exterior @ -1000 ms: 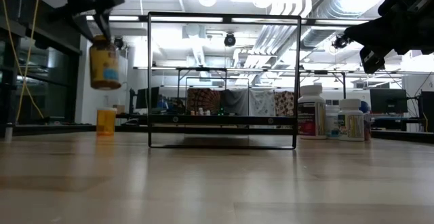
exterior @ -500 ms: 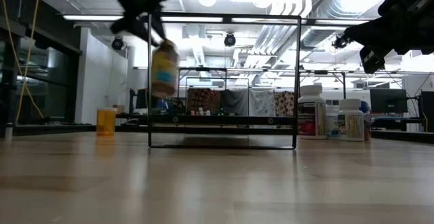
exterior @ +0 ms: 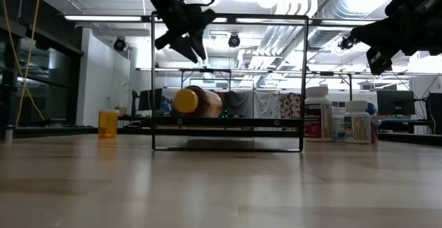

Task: Pick and place medicine bottles onto shelf by color
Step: Put the big yellow medicine bottle on the shelf

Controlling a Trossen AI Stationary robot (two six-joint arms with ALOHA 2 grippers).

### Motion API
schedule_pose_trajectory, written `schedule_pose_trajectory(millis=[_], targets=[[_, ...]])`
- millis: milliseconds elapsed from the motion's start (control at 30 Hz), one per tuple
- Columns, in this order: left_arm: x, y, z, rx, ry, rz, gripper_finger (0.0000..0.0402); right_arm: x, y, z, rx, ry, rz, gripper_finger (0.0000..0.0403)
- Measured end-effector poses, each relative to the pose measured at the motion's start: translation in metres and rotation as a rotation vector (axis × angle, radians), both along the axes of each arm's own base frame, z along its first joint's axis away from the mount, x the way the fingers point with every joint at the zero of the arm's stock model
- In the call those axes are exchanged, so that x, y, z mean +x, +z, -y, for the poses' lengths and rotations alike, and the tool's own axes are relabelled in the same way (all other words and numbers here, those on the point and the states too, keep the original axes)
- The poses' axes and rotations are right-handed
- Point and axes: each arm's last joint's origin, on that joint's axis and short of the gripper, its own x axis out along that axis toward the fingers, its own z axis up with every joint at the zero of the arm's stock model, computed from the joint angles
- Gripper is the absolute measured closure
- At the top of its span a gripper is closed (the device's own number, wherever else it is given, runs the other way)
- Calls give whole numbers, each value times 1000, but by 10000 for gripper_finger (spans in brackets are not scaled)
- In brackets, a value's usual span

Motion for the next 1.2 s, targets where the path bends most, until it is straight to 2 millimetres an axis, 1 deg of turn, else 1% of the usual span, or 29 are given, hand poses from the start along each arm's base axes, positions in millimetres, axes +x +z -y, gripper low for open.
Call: schedule_pose_trajectory(millis=[100,167,267,367,467,567,700,833,967,1067,1133,1200], targets=[[-4,10,1,22,-3,43,280,0,0,0,0,0,0,402],[-8,19,5,32,-39,70,289,0,0,0,0,0,0,402],[-8,28,18,55,-144,71,310,0,0,0,0,0,0,402],[-7,32,33,44,-200,73,328,0,0,0,0,0,0,402],[-6,31,45,24,-238,43,328,0,0,0,0,0,0,402],[-8,27,54,-16,-254,-17,304,0,0,0,0,0,0,402],[-13,21,62,-88,-237,-76,247,0,0,0,0,0,0,402],[-11,20,69,-151,-240,-52,186,0,0,0,0,0,0,402],[-8,20,77,-198,-250,-24,137,0,0,0,0,0,0,402],[-7,20,80,-226,-216,-2,112,0,0,0,0,0,0,402],[-6,19,83,-244,-181,11,102,0,0,0,0,0,0,402],[-5,13,87,-260,-132,-4,97,0,0,0,0,0,0,402]])
